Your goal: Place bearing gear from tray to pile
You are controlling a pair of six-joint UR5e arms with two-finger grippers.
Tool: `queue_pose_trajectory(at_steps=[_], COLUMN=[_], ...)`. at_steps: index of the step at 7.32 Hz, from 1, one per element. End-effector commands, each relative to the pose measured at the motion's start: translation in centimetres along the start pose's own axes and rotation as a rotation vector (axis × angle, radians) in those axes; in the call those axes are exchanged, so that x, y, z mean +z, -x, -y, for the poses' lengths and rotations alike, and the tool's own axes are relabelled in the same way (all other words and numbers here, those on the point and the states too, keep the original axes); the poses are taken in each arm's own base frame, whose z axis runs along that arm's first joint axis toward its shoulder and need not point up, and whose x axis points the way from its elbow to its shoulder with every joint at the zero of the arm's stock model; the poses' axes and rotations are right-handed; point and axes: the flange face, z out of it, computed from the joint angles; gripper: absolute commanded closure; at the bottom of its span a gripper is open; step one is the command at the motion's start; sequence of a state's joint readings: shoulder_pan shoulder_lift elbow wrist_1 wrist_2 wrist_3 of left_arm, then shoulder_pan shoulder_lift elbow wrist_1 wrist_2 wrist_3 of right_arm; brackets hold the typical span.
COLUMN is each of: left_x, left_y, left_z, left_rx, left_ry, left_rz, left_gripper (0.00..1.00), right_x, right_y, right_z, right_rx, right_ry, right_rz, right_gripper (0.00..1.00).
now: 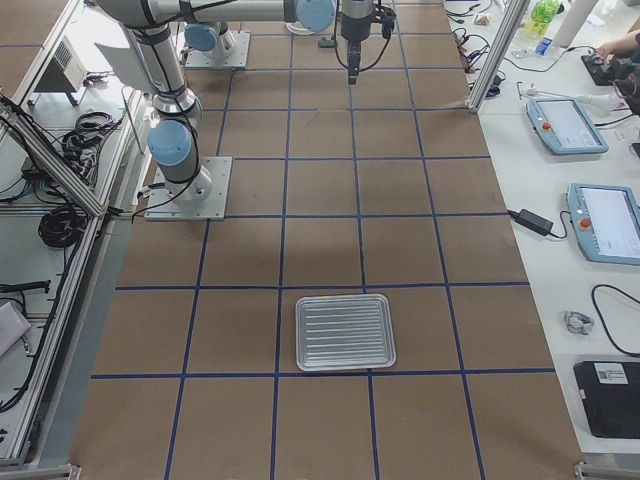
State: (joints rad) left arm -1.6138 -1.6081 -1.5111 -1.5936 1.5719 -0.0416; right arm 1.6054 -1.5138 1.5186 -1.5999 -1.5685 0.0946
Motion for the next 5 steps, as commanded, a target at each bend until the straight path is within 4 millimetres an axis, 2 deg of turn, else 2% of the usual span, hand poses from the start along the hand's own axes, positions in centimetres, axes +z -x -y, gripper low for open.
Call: queue_pose_trajectory(at_steps=[1,5], left_x=[0.0,0.0], left_y=[0.1,0.1], left_z=[0.0,0.0], left_rx=[-0.001,-0.003], left_ry=[-0.002,-0.002], left_rz=[0.000,-0.001], left_gripper=[0.00,0.00], right_x=[0.0,-1.7], right_y=[-0.4,-1.1], right_z=[-0.1,0.5], right_rx=[0.000,0.017], right_ry=[0.013,-0.020], right_rz=[-0.010,0.003], right_gripper=[0.00,0.00])
